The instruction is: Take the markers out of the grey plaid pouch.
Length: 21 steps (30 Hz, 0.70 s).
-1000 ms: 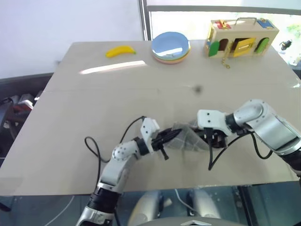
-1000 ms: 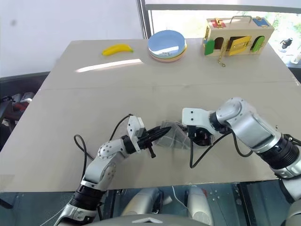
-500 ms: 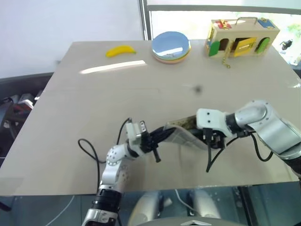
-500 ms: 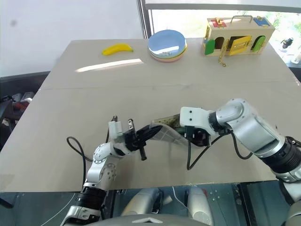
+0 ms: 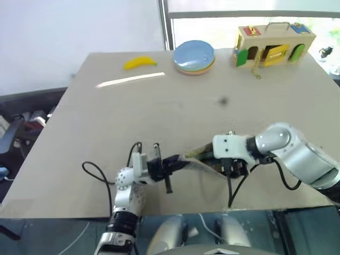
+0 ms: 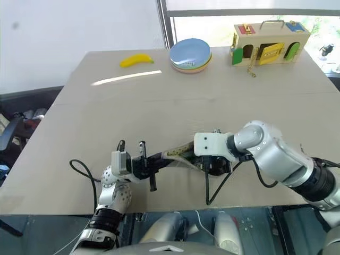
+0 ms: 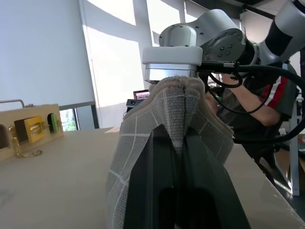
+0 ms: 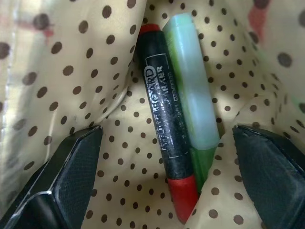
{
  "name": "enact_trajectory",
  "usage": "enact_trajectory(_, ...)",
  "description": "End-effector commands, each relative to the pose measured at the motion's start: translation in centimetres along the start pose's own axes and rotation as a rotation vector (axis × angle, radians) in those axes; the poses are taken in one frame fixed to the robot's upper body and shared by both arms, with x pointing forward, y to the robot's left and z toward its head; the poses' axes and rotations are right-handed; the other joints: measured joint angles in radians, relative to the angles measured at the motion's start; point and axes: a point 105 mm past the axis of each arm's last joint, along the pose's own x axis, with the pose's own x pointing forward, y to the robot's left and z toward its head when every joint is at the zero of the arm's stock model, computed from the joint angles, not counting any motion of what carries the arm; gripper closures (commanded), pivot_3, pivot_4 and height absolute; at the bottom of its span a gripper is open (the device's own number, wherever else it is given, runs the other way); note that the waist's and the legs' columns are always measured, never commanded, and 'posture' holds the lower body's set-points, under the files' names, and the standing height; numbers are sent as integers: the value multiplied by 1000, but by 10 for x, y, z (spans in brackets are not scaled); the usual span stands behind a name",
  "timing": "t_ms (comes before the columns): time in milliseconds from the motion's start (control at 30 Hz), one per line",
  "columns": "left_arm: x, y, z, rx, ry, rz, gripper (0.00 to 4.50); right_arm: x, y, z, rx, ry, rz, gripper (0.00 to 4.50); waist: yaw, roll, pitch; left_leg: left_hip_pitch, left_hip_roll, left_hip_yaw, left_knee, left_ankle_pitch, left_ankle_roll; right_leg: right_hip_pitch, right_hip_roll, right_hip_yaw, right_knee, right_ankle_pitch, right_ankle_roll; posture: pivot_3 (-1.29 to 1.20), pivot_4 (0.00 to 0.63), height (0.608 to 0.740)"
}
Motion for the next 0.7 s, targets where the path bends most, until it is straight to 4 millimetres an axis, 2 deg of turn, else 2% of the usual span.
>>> enact_trajectory(33,-8,13,0,-4,23,114,4500,1,1,3,-14,0,22,48,-2,2,-1,0,0,0,0,0,0,1,0,0,0,0,0,0,150,740)
enact_trajectory(100,-6,17,1,-10,51,128,4500,0,-2,3,-19,2,9,48,-2,0,0,1,0,-1,0,0,0,1,1,0,1,0,0,0,150,740)
enact_trajectory(167,-3,26,7,-15,128,131,4500,-1,-6,2,-15,2,-8,48,-3,-6,4,0,0,-2,1,2,-4,1,1,-1,1,0,0,0,150,740)
enact_trajectory(200,-1,29,14,-14,143,135,4500,-1,-7,2,-12,2,-14,48,-5,-11,7,0,0,-2,1,2,-4,0,1,-1,1,0,0,0,150,740)
enact_trajectory(300,7,39,40,-14,146,155,4500,-2,-7,0,-7,4,-21,48,-4,-16,9,-5,-1,-2,3,2,-4,-4,0,-1,1,0,0,0,150,740)
enact_trajectory(400,12,32,48,31,246,85,4500,0,-7,-2,-5,8,-23,48,-2,-20,12,-8,-1,-3,3,2,-4,-5,0,-1,-2,0,0,0,150,740)
enact_trajectory(500,12,29,49,47,261,80,4500,4,-7,-3,-6,8,-22,48,-1,-20,12,-8,-1,-2,1,2,-4,-6,0,-1,-4,0,0,0,150,740)
enact_trajectory(700,5,16,33,68,312,47,4500,15,-9,-10,-31,35,-14,48,-1,-20,12,-8,0,-2,1,2,-5,-6,0,-1,-4,0,0,0,150,740)
